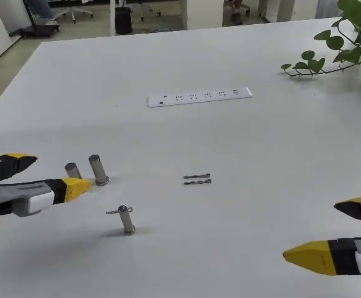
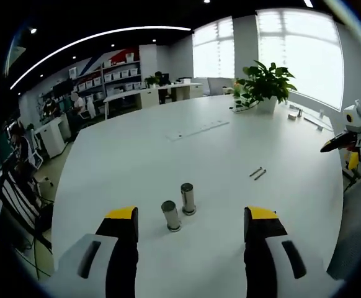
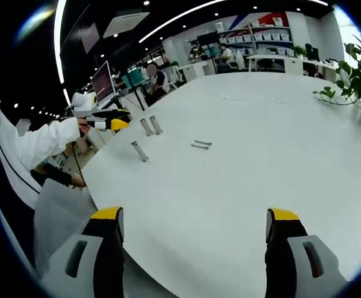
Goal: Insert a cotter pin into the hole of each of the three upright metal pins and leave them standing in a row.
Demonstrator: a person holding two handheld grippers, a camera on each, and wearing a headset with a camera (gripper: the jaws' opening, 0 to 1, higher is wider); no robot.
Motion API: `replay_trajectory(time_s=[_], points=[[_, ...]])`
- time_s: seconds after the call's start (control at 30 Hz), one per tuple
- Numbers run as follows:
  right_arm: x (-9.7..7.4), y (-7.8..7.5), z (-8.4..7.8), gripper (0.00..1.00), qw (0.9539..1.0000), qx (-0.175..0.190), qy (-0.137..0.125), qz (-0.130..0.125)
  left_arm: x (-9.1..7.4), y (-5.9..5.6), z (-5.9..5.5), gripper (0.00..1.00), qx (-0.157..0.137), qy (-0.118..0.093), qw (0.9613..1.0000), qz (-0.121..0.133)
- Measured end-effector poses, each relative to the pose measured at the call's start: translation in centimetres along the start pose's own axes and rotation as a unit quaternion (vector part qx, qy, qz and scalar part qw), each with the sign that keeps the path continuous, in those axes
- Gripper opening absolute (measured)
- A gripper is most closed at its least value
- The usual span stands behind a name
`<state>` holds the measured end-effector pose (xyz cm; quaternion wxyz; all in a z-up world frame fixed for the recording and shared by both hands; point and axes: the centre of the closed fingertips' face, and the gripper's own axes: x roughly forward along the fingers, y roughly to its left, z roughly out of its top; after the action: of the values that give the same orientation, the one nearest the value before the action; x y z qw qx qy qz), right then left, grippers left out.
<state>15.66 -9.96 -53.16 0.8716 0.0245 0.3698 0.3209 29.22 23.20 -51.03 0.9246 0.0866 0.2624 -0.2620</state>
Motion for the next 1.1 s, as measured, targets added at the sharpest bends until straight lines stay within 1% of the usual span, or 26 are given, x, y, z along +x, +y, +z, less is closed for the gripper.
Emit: replay_trajectory(time_s=[0.03,0.07,0.1,0.13,0.2,0.3,0.4,0.5,0.57,0.63,0.73,0.8,0.9,1.1], points=[[0.0,0.0,-0.1,0.93,1.0,0.001,0.001,-0.001,0.4,0.1,-0.1,0.65,-0.012,0.003,0.9999,-0.01],[0.0,0.0,-0.1,0.93,1.0,0.002,0.003,-0.003,0.6,0.3,-0.2,0.64,-0.014,0.009,0.9998,-0.009],[0.0,0.0,-0.2,0.93,1.0,0.001,0.004,-0.004,0.9,0.5,-0.3,0.63,-0.005,0.014,0.9999,-0.009],[0.0,-0.1,-0.3,0.93,1.0,0.002,0.007,-0.006,1.2,0.9,-0.7,0.62,0.015,0.027,0.9995,-0.008],[0.0,0.0,-0.4,0.93,0.9999,0.003,0.008,-0.008,1.7,1.2,-1.1,0.6,0.035,0.041,0.9985,-0.011],[0.1,0.0,-0.6,0.93,0.9999,0.005,0.01,-0.01,2.3,1.5,-1.4,0.53,0.042,0.047,0.9979,-0.013],[0.4,-0.2,-1.0,0.92,0.9998,0.013,0.013,-0.012,2.9,1.8,-2.0,0.47,0.056,0.059,0.9966,-0.014],[0.5,-0.1,-1.4,0.92,0.9996,0.018,0.016,-0.014,3.4,2.1,-2.1,0.41,0.055,0.061,0.9966,-0.013],[0.5,0.1,-1.5,0.92,0.9996,0.019,0.018,-0.014,3.8,2.5,-2.3,0.39,0.052,0.063,0.9966,-0.009],[0.5,0.2,-1.6,0.92,0.9995,0.02,0.019,-0.014,4.2,2.9,-2.5,0.37,0.055,0.064,0.9964,-0.006],[0.5,0.4,-1.9,0.91,0.9994,0.02,0.023,-0.015,4.7,3.1,-2.6,0.31,0.055,0.064,0.9964,-0.008],[0.5,0.5,-2.0,0.91,0.9994,0.021,0.024,-0.016,5.1,3.1,-2.6,0.28,0.038,0.059,0.9974,-0.015],[0.6,0.6,-2.2,0.91,0.9993,0.024,0.024,-0.017,5.5,3.2,-2.7,0.24,0.041,0.06,0.9973,-0.013],[0.7,0.9,-2.4,0.91,0.9992,0.026,0.025,-0.018,6.0,2.9,-2.9,0.14,0.043,0.059,0.9972,-0.017]])
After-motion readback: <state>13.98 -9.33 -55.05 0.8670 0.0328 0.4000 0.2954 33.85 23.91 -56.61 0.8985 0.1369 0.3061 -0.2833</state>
